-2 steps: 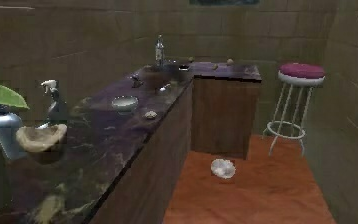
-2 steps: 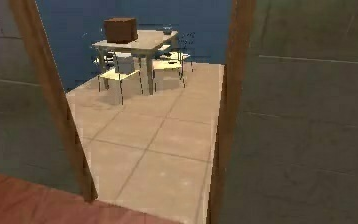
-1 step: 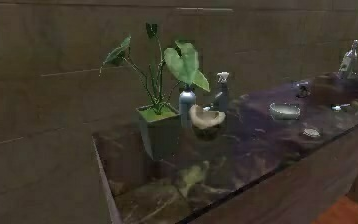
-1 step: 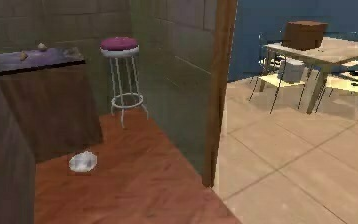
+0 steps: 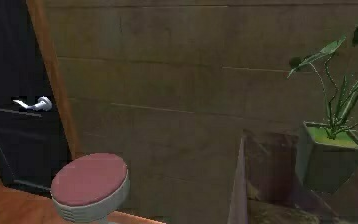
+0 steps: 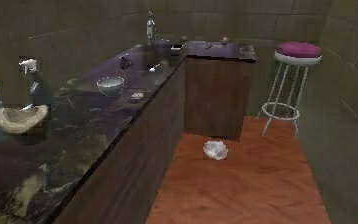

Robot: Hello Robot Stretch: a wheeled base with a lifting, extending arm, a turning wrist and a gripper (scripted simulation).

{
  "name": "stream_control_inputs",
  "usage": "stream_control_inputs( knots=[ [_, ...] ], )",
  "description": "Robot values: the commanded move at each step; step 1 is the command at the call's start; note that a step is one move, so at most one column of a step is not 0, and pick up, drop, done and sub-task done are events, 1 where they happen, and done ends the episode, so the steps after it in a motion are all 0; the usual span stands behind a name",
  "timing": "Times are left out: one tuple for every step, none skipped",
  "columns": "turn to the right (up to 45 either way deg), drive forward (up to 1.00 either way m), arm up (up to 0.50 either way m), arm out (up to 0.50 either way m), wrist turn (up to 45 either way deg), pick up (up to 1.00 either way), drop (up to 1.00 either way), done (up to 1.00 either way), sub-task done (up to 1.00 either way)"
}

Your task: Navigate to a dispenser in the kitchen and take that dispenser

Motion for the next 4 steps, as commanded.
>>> stream_control_inputs(
  knots=[
    [-39.0,0.0,0.0,0.0,0.0,0.0,0.0,0.0,0.0],
    [45.0,0.0,0.0,0.0,0.0,0.0,0.0,0.0,0.0],
    [45.0,0.0,0.0,0.0,0.0,0.0,0.0,0.0,0.0],
    [45.0,0.0,0.0,0.0,0.0,0.0,0.0,0.0,0.0]
  ],
)
